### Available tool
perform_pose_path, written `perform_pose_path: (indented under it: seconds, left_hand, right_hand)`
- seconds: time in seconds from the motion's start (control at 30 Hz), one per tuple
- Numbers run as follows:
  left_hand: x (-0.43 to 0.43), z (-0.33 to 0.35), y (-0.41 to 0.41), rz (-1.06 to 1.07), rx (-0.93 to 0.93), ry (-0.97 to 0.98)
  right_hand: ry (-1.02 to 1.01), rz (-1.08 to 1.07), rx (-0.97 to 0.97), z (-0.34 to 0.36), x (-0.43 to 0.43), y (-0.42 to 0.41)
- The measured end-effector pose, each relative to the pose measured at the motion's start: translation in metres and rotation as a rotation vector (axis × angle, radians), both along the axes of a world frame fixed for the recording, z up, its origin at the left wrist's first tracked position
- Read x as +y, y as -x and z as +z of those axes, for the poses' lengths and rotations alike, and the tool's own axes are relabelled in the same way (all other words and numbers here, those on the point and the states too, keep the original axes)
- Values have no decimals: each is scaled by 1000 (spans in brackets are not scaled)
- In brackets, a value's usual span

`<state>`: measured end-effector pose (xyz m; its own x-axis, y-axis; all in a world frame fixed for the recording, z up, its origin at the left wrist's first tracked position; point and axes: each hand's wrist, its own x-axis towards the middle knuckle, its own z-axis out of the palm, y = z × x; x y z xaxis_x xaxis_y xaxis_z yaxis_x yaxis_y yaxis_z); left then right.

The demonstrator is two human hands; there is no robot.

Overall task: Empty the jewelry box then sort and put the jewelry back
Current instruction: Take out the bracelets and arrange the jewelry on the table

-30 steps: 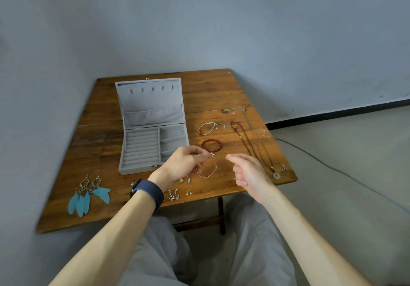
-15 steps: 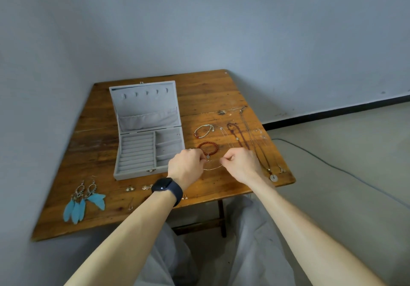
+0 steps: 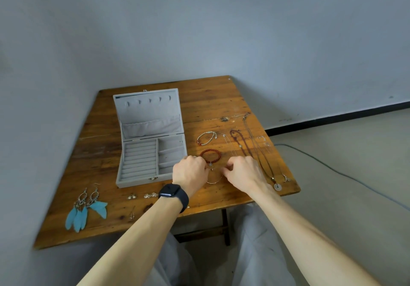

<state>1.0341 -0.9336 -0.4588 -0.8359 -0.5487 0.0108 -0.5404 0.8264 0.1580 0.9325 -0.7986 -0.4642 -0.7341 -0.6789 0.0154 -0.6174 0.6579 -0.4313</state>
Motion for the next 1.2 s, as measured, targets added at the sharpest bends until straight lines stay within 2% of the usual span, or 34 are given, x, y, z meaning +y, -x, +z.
perform_pose_path:
  seconds: [0.13,0.27,0.33,0.5,0.67,0.77,0.93,1.03,1.2]
  left_hand:
    - [0,13,-12,-22,128,-158]
    - [6,25,-32,-15,300,-604]
    - [13,27,-42,17,357,-839]
    - [31,20,-60,51,273,-1165]
    - [38,15,-71,20,207,-1380]
    - [40,12,-75,-20,185,-1453]
    - [39,9,-82,-29,225,-1359]
    - [34,7,-87,-7,255,-1327]
    - [19,4,-97,10,256,-1190]
  right_hand:
    - [172,-72,-199,19,17,-3]
    - [496,-56,-885,39,39,-16]
    - [500,-7,-994,43,49,-24]
    - [378,60,-1027,44,59,-37]
    - [238,153,-1093,48,62,-37]
    - [110,240,-1058,53,60,-39]
    - [1,276,-1010,54,59,-46]
    - [-17,244,-899,49,59,-53]
    - [50,214,-750,40,61,-68]
